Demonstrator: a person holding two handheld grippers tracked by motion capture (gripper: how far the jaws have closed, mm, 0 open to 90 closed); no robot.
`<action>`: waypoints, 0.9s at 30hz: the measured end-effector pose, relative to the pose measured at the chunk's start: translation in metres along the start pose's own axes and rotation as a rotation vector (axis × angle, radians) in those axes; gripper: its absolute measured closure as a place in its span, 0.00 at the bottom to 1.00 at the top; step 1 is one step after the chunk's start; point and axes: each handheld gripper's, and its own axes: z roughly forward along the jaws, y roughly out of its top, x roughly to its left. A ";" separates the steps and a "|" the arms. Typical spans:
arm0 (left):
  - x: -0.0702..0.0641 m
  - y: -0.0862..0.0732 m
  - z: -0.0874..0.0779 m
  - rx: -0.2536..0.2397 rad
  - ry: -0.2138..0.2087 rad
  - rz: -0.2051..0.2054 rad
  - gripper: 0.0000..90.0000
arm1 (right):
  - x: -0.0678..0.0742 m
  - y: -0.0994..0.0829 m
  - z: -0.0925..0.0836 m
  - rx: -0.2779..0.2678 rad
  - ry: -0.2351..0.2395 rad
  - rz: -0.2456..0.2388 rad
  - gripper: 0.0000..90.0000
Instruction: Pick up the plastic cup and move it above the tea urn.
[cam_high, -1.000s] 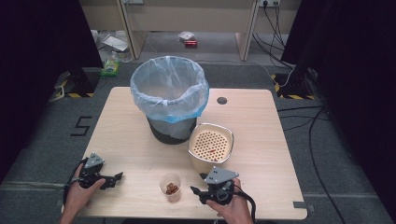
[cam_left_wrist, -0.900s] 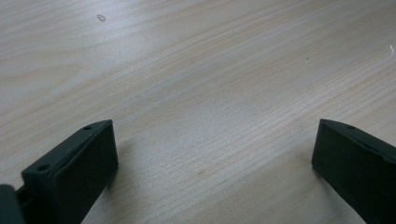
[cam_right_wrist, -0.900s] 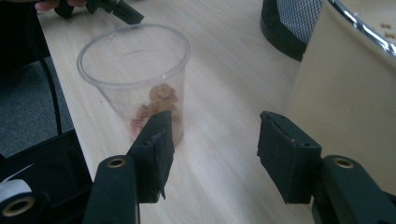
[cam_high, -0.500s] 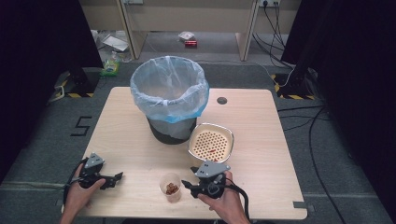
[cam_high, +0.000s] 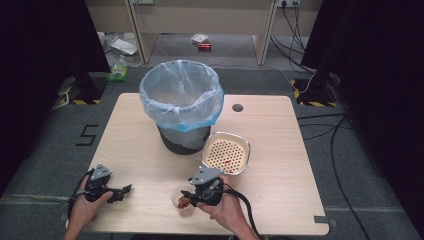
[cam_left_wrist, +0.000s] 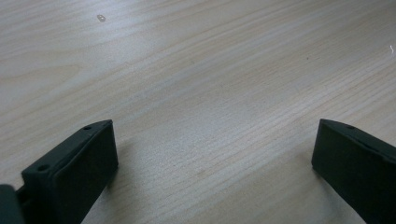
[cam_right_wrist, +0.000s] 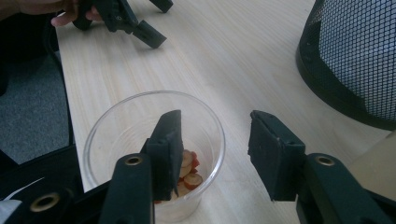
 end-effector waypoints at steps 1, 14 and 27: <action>0.000 0.000 0.000 0.000 0.000 0.000 0.00 | 0.000 0.000 0.000 0.000 0.000 0.000 0.62; 0.000 0.000 0.000 0.000 0.000 0.000 0.00 | 0.000 -0.012 0.002 0.066 0.048 -0.049 0.85; 0.000 0.000 0.000 0.000 0.000 0.000 0.00 | -0.002 -0.015 -0.006 0.029 0.060 -0.082 0.93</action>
